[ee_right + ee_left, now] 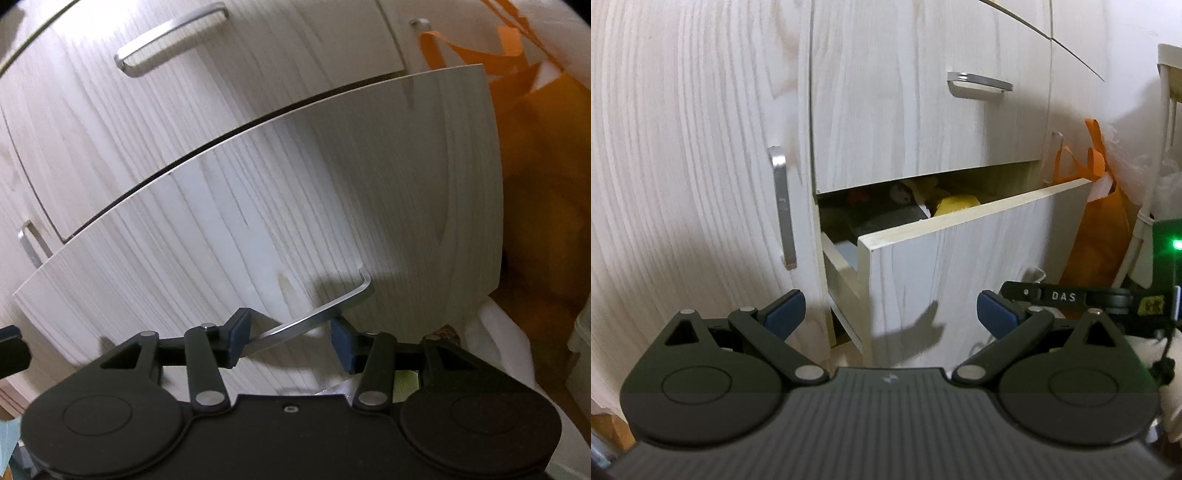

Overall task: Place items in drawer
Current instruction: 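Push the drawer front inward with the right tool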

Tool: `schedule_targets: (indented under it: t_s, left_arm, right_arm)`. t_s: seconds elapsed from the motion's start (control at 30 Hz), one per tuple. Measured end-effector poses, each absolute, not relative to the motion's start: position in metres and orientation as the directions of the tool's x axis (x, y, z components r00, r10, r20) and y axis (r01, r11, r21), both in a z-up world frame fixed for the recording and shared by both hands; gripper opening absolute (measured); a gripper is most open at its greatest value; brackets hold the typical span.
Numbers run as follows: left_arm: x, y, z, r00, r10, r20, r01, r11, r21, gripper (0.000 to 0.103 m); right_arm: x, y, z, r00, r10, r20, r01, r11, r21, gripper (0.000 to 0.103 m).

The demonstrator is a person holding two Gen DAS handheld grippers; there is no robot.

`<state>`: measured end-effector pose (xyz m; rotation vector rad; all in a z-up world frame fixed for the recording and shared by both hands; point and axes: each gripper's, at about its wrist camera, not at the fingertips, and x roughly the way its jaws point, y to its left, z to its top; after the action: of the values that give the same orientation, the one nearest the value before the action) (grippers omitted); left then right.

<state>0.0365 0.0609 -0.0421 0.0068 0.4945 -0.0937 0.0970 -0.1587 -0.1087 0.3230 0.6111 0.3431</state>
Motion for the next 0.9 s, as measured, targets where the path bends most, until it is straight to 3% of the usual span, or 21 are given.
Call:
schedule_targets:
  t_s: [0.9]
  left_arm:
    - [0.053,0.081,-0.051,0.841,-0.086,-0.534,0.039,0.994,-0.098,0.102]
  right_arm:
    - [0.147,-0.121,-0.093,0.73,0.36,-0.58,-0.203,0.926,0.32,0.055]
